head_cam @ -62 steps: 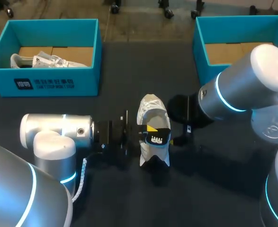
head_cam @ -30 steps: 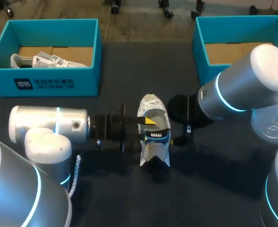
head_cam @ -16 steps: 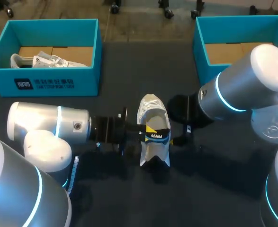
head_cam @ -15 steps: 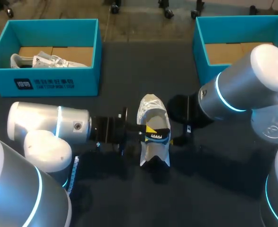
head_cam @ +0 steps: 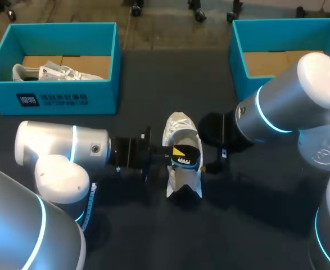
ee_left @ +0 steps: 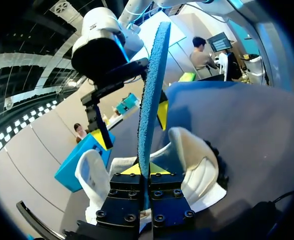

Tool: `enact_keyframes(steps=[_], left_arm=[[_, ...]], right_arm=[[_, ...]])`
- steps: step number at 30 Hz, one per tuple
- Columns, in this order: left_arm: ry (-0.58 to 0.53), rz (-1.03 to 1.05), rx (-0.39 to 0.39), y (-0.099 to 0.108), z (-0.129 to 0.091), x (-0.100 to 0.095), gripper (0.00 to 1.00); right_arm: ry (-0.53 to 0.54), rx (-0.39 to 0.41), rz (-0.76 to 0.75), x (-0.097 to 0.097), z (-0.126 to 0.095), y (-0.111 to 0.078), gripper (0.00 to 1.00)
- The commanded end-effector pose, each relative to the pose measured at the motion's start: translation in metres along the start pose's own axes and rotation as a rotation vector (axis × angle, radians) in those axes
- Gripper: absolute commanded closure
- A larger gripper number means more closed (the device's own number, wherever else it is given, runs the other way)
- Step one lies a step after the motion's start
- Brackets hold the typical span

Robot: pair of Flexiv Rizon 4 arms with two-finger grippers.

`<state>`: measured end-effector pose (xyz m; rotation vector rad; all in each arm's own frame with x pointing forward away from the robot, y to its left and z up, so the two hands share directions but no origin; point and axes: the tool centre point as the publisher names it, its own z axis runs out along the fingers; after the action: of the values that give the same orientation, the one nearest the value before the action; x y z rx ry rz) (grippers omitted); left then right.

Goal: Take the shoe out of the shoebox, open the shoe tongue, remove and reinsert the insole, then place the shoe into the shoebox

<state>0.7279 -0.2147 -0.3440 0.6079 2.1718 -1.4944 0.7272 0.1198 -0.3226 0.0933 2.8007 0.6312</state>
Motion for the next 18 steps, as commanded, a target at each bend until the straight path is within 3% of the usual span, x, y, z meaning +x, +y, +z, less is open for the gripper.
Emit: enact_keyframes(steps=[1, 9, 10, 11, 12, 18], left_arm=[[0.002, -0.006, -0.016, 0.008, 0.01, -0.004, 1.0], [-0.008, -0.016, -0.028, 0.011, 0.009, -0.005, 1.0], [-0.014, -0.017, -0.025, 0.008, 0.007, -0.006, 0.93], [-0.015, -0.016, -0.022, 0.005, 0.005, -0.006, 0.66], [-0.015, -0.012, -0.018, 0.003, 0.004, -0.006, 0.58], [-0.011, -0.017, 0.001, -0.008, -0.002, -0.004, 0.63]], right_arm=[[-0.001, -0.001, 0.0, 0.001, 0.0, -0.001, 0.0], [-0.001, -0.001, 0.0, 0.001, 0.0, -0.001, 0.0], [-0.001, -0.001, 0.0, 0.001, 0.0, -0.001, 0.0], [-0.001, -0.001, 0.0, 0.001, 0.0, -0.001, 0.0], [-0.001, -0.001, 0.0, 0.001, 0.0, -0.001, 0.0], [-0.001, -0.001, 0.0, 0.001, 0.0, -0.001, 0.0]])
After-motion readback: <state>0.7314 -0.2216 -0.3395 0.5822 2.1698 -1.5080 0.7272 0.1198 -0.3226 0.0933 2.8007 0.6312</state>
